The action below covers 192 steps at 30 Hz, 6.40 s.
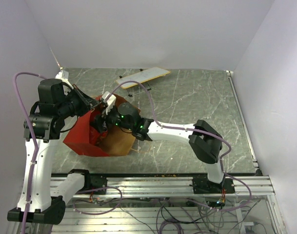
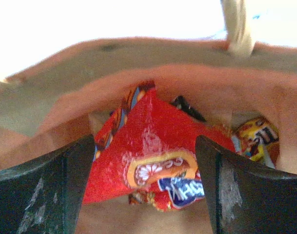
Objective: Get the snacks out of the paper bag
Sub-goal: Take out the snack from the paper bag, then place the snack at the center of the board.
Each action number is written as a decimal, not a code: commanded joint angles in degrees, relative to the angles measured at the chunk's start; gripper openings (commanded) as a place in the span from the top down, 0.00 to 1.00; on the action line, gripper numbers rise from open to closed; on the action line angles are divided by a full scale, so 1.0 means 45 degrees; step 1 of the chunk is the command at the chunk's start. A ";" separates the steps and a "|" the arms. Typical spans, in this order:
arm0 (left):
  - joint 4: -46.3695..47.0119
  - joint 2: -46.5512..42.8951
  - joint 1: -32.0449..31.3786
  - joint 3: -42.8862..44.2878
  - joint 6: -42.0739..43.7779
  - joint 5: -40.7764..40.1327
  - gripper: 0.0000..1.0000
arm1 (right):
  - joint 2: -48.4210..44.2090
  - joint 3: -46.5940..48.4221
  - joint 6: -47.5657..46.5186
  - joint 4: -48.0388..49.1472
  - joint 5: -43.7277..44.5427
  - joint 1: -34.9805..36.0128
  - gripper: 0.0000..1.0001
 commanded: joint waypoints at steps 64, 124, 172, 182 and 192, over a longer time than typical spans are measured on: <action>-0.1172 -0.1531 0.0011 0.0202 0.0203 -0.2806 0.93 | -0.3959 -0.0341 0.1480 0.0172 0.3047 -0.0243 1.00; -0.0779 -0.1534 0.0001 -0.0160 0.0294 -0.2072 0.93 | -1.0495 0.0840 0.6368 -1.7782 1.4210 -0.0320 1.00; 0.1270 -0.1863 0.0011 -0.0902 -0.0074 0.0918 0.93 | -0.4461 -0.2039 0.3676 -1.2060 0.4554 -1.2428 0.24; 0.1401 -0.2093 0.0011 -0.1703 -0.0213 0.1317 0.93 | -0.9236 -0.3873 0.4572 -1.2297 0.0415 -0.9704 0.25; 0.1239 -0.1522 0.0011 -0.1484 -0.0467 0.2096 0.93 | -0.9412 -0.2013 0.6952 -1.1572 0.1455 -0.3152 0.30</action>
